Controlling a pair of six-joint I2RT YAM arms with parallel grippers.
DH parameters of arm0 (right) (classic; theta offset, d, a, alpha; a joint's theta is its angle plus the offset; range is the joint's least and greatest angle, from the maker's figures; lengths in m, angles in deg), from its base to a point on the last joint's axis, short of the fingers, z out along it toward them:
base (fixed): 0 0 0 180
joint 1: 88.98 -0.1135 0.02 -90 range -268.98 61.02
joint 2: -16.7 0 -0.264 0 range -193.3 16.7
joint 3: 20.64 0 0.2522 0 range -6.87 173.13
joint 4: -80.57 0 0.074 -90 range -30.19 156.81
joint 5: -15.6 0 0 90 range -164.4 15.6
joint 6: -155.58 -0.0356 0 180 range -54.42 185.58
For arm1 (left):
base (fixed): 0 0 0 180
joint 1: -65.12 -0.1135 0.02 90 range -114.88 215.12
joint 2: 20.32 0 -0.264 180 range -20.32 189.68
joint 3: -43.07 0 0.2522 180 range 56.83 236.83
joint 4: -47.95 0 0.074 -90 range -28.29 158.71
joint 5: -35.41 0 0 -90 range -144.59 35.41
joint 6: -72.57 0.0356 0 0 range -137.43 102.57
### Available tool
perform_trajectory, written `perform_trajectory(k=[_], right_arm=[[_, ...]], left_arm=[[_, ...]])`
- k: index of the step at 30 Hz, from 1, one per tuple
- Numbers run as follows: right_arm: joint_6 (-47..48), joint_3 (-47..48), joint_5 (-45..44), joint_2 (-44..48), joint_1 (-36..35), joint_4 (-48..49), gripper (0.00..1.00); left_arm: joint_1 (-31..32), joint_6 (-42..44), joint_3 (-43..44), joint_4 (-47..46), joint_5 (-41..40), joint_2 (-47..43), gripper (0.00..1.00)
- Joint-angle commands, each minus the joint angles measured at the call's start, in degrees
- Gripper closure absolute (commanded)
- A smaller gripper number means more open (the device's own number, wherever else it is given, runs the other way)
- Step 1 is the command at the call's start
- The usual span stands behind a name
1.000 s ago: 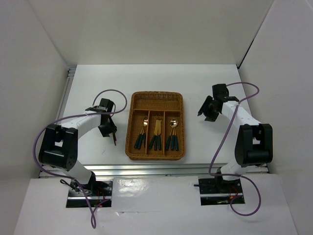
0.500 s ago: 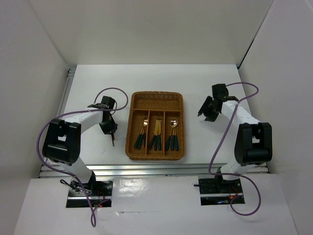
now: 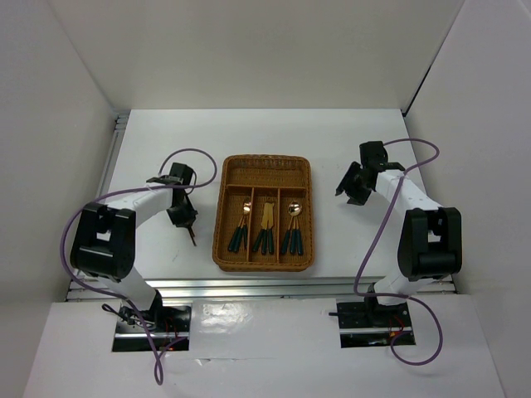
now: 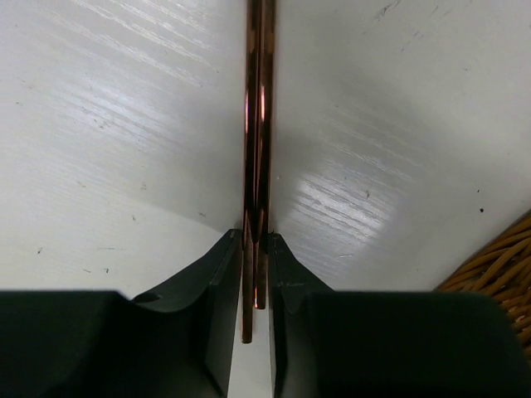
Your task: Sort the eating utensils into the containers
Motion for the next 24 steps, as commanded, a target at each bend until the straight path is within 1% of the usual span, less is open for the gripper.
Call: perform_trajectory(k=[1,3,13,14,15,19,21,23,24], right_arm=[[-0.12,2.51,-0.7,-0.23,0.13,1.36,0.46],[-0.12,2.51,-0.7,-0.23,0.13,1.36,0.46],[-0.12,1.98,-0.7,0.3,0.13,1.36,0.47],[-0.12,1.98,-0.7,0.3,0.13,1.36,0.47],[-0.12,1.98,-0.7,0.3,0.13,1.36,0.47],[-0.65,1.98,-0.7,0.3,0.13,1.36,0.47],[-0.65,1.46,-0.7,0.3,0.13,1.36,0.48],[-0.65,1.46,-0.7,0.3,0.13,1.88,0.48],[-0.65,1.46,-0.7,0.3,0.13,1.88,0.48]], left_arm=[[-0.7,2.19,0.3,-0.2,-0.21,-2.74,0.73],[-0.7,2.72,0.91,-0.2,-0.21,-2.74,0.77],[-0.7,3.77,2.06,0.86,-0.21,-3.79,0.77],[-0.7,4.47,2.06,0.86,0.32,-3.8,0.76],[-0.7,4.48,2.58,0.86,0.32,-3.8,0.69],[-0.7,5.09,2.58,0.86,1.55,-3.8,0.63],[-0.7,5.09,2.58,0.86,1.55,-3.8,0.63],[-0.7,5.7,2.58,0.86,1.55,-3.8,0.67],[-0.7,5.71,3.19,0.86,1.55,-3.8,0.67]])
